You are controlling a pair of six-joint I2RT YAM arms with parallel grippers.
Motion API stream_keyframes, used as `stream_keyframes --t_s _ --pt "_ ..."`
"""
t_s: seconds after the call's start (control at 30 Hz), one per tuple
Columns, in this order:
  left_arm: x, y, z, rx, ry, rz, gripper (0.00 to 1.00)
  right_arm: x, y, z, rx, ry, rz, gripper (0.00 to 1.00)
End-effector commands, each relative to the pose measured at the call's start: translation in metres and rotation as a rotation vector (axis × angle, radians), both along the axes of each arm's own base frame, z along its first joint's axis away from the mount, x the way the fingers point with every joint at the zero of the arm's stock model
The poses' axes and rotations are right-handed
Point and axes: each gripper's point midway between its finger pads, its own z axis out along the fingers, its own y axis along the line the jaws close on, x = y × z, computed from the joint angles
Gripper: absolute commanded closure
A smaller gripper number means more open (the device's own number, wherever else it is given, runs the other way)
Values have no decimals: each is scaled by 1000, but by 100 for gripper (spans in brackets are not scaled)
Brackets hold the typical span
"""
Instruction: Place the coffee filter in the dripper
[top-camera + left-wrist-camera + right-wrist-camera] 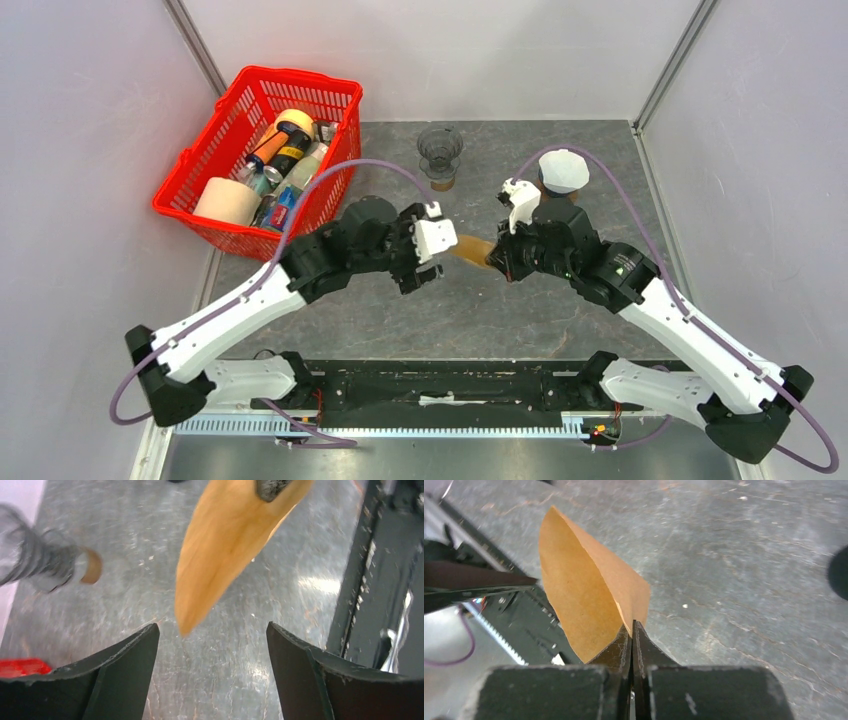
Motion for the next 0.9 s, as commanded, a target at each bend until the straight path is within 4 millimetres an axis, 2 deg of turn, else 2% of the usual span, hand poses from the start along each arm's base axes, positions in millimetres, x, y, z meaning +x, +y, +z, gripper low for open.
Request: stream_keyframes --t_s 0.0,0.07,0.13,0.2,0.33,0.6,0.87 --pt "24 3 63 -349 -11 313 14 36 -26 10 2 -113 -263 100" --pt "31 7 82 -512 66 462 13 46 -32 10 12 -140 -337 100" --pt "36 8 96 -702 211 617 13 51 -29 14 54 -164 -355 100" --pt "36 1 99 -842 353 692 13 55 -23 17 106 -187 -362 100" --pt "43 -5 99 -984 486 778 11 64 -21 21 178 -248 -414 100" --pt "56 -41 71 -980 647 828 17 72 -15 26 176 -347 -457 100" --pt "74 -55 54 -990 660 891 35 66 -4 25 139 -400 -440 100"
